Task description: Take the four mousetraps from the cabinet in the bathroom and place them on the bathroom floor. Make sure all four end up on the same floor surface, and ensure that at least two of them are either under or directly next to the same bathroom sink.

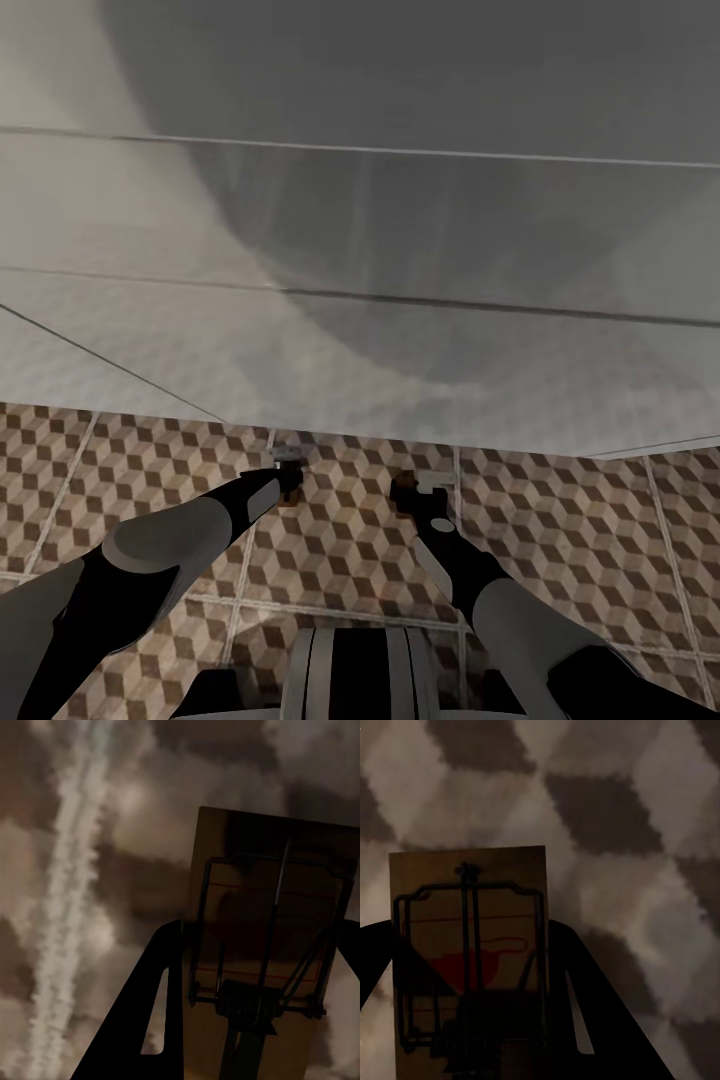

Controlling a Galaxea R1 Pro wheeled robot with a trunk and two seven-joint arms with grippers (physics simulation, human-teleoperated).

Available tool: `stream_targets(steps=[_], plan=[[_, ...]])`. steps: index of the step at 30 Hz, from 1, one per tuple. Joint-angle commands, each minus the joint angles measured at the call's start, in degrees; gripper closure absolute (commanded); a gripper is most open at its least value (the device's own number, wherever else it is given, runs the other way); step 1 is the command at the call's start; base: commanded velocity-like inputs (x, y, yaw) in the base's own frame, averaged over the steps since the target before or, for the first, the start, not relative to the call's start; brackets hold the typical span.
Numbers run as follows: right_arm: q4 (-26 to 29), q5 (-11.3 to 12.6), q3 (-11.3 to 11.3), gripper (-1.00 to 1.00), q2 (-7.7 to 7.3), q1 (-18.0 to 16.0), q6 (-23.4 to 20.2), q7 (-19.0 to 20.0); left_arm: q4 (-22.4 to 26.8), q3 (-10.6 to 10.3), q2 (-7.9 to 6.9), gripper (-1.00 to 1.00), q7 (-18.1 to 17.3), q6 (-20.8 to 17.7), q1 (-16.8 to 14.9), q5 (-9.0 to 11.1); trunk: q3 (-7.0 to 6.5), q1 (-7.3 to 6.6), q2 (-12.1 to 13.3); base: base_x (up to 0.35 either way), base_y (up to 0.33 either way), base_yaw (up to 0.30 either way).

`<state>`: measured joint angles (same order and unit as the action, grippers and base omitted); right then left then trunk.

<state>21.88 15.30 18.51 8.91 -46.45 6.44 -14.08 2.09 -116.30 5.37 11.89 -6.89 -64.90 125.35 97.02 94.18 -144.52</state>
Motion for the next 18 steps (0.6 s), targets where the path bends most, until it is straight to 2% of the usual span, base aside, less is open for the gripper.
stream_targets(steps=[1,12,15,18], plan=[[-0.03,0.79,0.48,1.0,-0.03,-0.04,0.33,-0.24,0.11,-0.42,-0.01,1.0,0.52,-0.14,-0.05,0.16,0.03,-0.01,-0.01,0.0,0.0,0.0],[-0.21,0.69,0.52,1.0,0.02,-0.04,0.41,-0.3,0.11,-0.42,-0.01,1.0,0.57,-0.03,-0.05,0.16,0.03,-0.01,-0.01,0.0,0.0,0.0],[-0.12,0.6,0.55,1.0,0.17,-0.34,0.36,-0.43,0.11,-0.42,0.01,1.0,0.56,1.65,-0.05,0.16,0.03,-0.01,-0.01,0.0,0.0,0.0],[-0.49,0.82,0.61,1.0,0.43,-3.26,-0.03,-1.1,-0.02,-0.42,0.13,1.0,0.58,4.07,-0.2,0.16,0.03,-0.01,-0.01,0.0,0.0,0.0]])
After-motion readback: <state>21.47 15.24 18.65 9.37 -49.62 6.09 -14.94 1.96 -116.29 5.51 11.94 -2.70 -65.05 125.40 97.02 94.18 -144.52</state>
